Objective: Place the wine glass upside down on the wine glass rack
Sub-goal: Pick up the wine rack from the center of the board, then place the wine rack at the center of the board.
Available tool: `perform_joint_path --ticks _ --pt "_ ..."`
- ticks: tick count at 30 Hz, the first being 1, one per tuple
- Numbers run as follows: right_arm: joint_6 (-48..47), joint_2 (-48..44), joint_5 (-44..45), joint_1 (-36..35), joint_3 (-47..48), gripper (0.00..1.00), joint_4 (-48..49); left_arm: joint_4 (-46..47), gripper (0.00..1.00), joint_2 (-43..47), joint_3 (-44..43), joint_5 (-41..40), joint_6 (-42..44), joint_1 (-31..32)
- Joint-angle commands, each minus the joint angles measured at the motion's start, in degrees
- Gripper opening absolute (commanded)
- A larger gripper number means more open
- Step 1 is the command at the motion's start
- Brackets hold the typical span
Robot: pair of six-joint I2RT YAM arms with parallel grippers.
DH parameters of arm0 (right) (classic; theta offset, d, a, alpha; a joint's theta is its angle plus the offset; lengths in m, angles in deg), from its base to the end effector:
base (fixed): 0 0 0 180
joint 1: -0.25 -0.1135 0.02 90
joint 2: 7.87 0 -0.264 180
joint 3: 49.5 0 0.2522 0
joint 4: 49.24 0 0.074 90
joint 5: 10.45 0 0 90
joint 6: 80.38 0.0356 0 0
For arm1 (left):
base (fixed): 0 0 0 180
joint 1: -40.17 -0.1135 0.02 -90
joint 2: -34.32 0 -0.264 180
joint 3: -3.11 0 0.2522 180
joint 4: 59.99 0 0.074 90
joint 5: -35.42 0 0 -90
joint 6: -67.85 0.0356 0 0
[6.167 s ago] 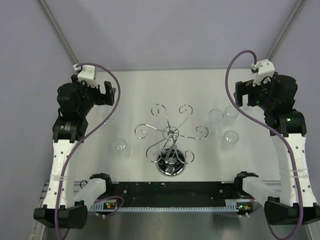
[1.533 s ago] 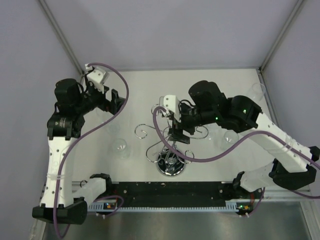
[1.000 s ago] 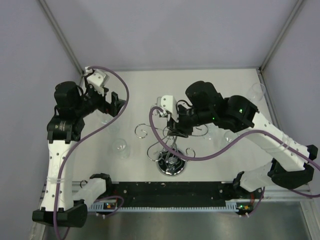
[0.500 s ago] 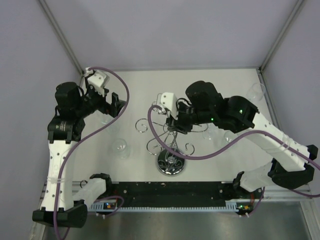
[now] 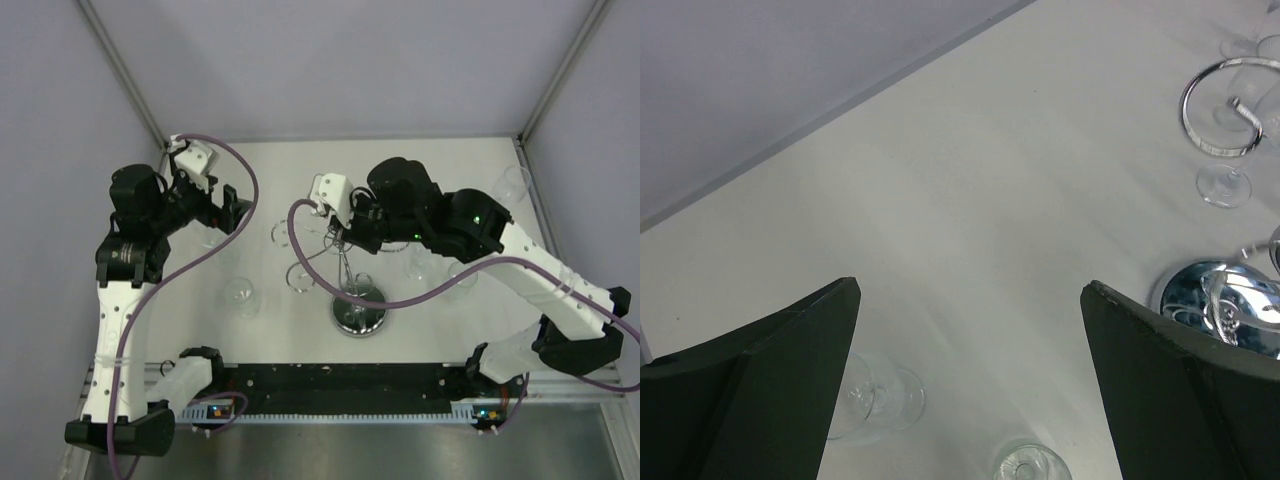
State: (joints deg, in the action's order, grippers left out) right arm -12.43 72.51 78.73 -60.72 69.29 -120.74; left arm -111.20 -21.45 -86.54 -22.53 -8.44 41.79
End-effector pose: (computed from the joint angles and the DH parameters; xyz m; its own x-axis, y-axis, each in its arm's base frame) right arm 0.1283 0.2322 0.4706 0.0848 -0.6207 -0.7795 -0.9152 0.2608 -0.3073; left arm 0.1797 -0.0240 0.4413 -0.1636 0.2056 -0.9649 0.5858 0.8072 0.0727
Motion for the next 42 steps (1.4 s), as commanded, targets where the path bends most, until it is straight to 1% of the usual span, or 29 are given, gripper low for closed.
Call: perform_joint_path --ticks 1,11,15,22,26,28,32,38,42 --pt "-2.6 0.2 4.2 -0.1 3.9 0.0 6.1 3.1 0.98 1.2 0.5 0.5 0.7 0.1" --pt "-2.3 -1.4 5.2 0.0 0.5 0.0 7.4 3.4 0.98 1.7 0.8 0.4 0.8 0.1" --pt "-2.5 -1.7 5.6 0.5 0.6 0.0 8.3 3.6 0.98 1.5 0.8 0.8 0.3 0.2" --pt "-1.0 -1.3 1.2 5.8 1.9 0.0 11.7 4.0 0.98 1.4 0.2 0.7 -0.1 0.2" --pt "0.1 -0.5 1.0 7.4 3.3 0.0 14.3 4.3 0.98 1.2 0.1 0.6 -0.3 0.1" --pt "0.7 0.0 -1.1 8.5 4.1 0.0 15.7 4.5 0.98 1.0 0.1 0.8 -0.5 0.1" --pt "1.6 1.5 -1.5 10.3 4.4 0.0 19.3 4.7 0.98 0.8 0.0 0.9 -0.5 0.1" --pt "5.3 4.7 -5.0 15.6 5.5 0.0 26.4 4.8 0.98 0.6 -0.1 1.0 -0.5 0.1" --pt "6.3 7.2 -5.0 17.2 7.2 0.0 30.0 4.8 0.98 0.6 -0.1 0.9 -0.4 0.1"
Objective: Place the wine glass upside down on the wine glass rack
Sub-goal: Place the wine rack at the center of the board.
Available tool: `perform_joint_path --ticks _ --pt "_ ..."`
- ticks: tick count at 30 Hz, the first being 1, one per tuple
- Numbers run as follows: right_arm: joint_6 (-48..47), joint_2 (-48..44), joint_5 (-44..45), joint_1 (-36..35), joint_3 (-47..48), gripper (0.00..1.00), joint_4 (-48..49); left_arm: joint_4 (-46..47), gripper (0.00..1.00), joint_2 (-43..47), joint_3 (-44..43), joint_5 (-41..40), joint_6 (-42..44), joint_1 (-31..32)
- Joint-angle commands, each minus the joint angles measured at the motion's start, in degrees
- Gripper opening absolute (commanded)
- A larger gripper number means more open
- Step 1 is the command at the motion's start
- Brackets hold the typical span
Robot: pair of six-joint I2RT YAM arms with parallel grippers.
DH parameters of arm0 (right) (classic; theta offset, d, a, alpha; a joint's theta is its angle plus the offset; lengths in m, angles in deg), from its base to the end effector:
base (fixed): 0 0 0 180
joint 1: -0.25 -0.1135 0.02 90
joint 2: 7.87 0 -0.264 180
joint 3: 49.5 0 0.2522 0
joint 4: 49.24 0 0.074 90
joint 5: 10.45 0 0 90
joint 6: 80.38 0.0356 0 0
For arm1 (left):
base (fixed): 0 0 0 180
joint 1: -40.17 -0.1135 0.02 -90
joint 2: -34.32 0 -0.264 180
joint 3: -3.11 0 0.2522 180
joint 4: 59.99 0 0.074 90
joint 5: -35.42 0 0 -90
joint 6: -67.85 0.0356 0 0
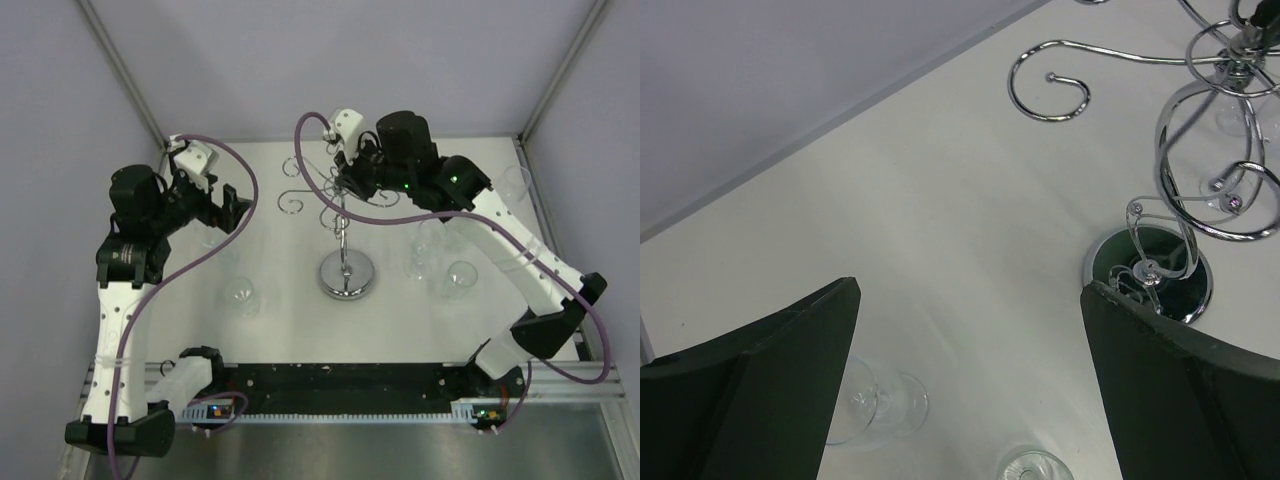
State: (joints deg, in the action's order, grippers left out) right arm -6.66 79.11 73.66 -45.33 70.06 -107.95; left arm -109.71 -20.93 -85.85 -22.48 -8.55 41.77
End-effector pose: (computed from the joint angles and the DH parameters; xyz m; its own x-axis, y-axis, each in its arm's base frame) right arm 0.2191 0.2288 0.4648 -0.0786 -0.4787 -0.8745 -0.8303 0.5170 -0.2083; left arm 0.1788 -0.0239 0.4417 -0.1423 0.2032 -0.9687 0.5841 0.8074 0.0836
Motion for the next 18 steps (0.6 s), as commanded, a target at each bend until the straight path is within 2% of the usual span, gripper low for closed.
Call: perform_joint_path --ticks 1,8,18 --pt "0.9 1.4 0.1 2.2 7.2 0.0 17.9 3.4 0.98 0.0 -0.7 0.7 -0.3 0.2" --pt "0.9 4.7 0.4 2.7 11.8 0.0 18.8 3.4 0.98 0.4 -0.4 0.4 -0.3 0.2" --pt "0.1 6.2 2.5 2.9 13.1 0.0 21.0 3.6 0.98 0.1 -0.6 0.6 -0.5 0.2"
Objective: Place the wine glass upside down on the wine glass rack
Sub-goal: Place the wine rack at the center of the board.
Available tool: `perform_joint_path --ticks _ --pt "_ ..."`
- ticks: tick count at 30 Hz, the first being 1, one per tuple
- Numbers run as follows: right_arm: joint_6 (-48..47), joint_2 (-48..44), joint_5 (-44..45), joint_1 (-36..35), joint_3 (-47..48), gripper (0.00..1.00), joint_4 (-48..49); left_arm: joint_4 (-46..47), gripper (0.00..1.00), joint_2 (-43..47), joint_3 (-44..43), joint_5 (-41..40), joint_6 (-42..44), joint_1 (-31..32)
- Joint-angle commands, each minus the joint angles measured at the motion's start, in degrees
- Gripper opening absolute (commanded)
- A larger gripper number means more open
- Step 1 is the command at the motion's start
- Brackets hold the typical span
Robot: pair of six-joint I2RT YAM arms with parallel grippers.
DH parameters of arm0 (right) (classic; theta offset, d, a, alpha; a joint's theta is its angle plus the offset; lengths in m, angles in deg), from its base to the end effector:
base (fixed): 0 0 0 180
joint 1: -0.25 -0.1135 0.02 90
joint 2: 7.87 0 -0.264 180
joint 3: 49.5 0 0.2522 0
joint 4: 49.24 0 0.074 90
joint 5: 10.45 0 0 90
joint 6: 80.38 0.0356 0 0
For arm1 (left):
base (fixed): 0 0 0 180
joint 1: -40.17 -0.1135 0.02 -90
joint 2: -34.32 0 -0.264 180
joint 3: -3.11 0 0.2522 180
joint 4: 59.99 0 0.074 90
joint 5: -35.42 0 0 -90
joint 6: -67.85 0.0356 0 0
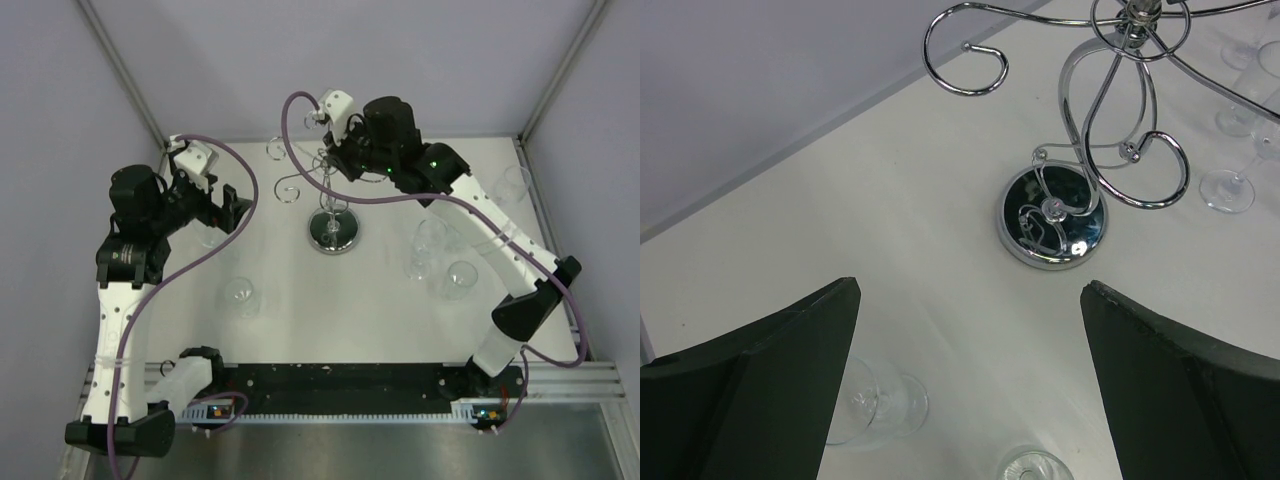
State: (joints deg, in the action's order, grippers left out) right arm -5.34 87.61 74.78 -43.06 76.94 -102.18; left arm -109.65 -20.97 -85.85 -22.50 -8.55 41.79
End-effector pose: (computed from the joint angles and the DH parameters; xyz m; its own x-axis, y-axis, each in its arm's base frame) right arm 0.2621 0.2512 0.4651 -0.0722 -0.4216 -0.9039 -0.7849 0.5832 -0.2093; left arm 0.1791 -0.0240 0.4416 -0.1420 0.2033 -0.9688 0.5841 0.8074 0.0838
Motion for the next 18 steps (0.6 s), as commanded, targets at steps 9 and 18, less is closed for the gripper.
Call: perform_joint_path --ticks 9,18 --pt "0.0 -2.7 1.3 1.6 3.2 0.0 15.9 3.6 0.98 0.6 -0.1 0.3 -0.2 0.1" --pt "1.5 -4.7 2.0 2.7 -1.9 0.0 16.8 3.6 0.98 0.8 0.1 0.7 -0.2 0.1"
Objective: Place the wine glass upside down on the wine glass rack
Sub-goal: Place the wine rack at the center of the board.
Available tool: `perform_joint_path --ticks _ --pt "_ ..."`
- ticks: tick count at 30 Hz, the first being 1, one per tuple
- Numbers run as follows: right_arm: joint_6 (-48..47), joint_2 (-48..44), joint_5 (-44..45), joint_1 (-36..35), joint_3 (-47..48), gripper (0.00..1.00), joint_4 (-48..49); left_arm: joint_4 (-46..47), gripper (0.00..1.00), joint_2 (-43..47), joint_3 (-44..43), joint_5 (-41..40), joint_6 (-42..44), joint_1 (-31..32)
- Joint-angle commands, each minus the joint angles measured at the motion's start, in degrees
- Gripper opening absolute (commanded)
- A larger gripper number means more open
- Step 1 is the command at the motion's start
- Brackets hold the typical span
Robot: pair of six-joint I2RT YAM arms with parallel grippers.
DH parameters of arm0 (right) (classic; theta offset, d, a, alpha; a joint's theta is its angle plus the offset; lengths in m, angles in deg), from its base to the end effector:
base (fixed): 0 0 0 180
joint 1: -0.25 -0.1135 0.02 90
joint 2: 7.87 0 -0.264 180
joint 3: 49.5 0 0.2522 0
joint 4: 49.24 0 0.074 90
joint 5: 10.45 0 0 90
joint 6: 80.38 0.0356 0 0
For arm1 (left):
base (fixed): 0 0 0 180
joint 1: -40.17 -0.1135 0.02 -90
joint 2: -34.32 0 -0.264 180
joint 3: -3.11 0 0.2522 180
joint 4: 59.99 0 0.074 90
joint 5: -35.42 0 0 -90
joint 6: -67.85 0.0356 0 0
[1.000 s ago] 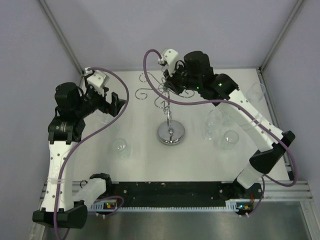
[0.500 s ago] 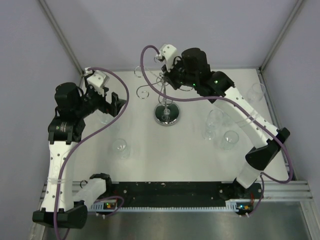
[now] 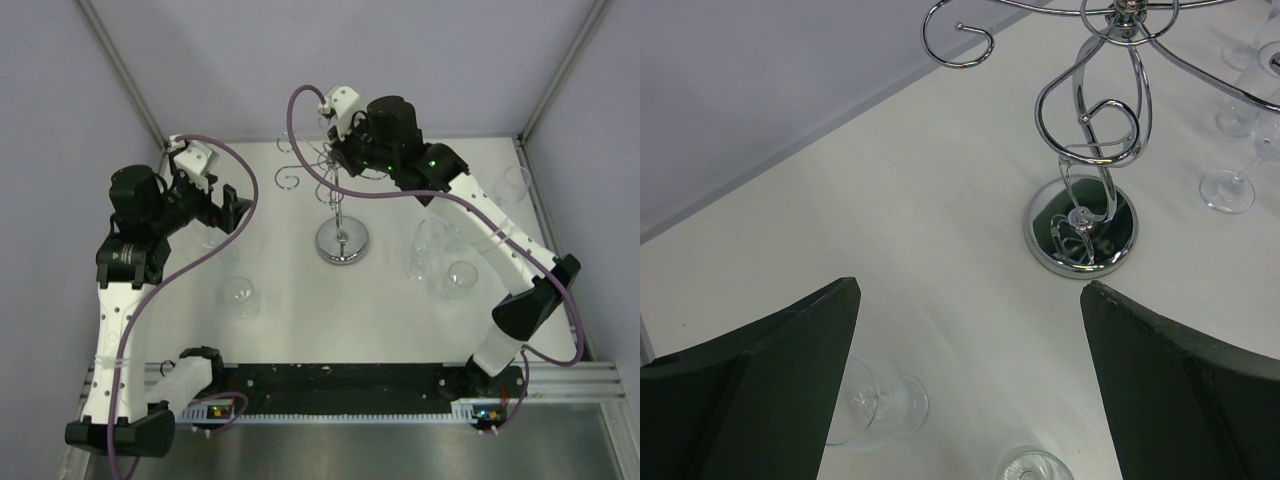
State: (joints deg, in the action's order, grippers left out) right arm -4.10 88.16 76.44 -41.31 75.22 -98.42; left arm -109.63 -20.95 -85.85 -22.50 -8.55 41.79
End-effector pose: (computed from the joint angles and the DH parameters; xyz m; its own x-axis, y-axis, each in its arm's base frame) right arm 0.2768 0.2480 0.4588 -0.0883 -0.3948 -0.9145 -0.7426 0.6380 -0.2037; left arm 0.1790 -0.0240 0.4417 -0.1413 0.2033 -0.9689 0.5840 0.8074 0.0842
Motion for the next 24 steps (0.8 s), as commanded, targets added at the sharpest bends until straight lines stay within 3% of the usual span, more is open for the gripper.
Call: perform_joint_path --ticks 1,24 --pt "0.4 -5.5 0.7 1.0 -0.7 0.0 13.1 3.6 0.98 0.9 0.1 0.6 -0.1 0.2" --pt "-5.1 -11.9 4.3 3.1 -7.2 0.0 12.9 4.0 0.98 2.3 1.6 1.2 -0.2 0.1"
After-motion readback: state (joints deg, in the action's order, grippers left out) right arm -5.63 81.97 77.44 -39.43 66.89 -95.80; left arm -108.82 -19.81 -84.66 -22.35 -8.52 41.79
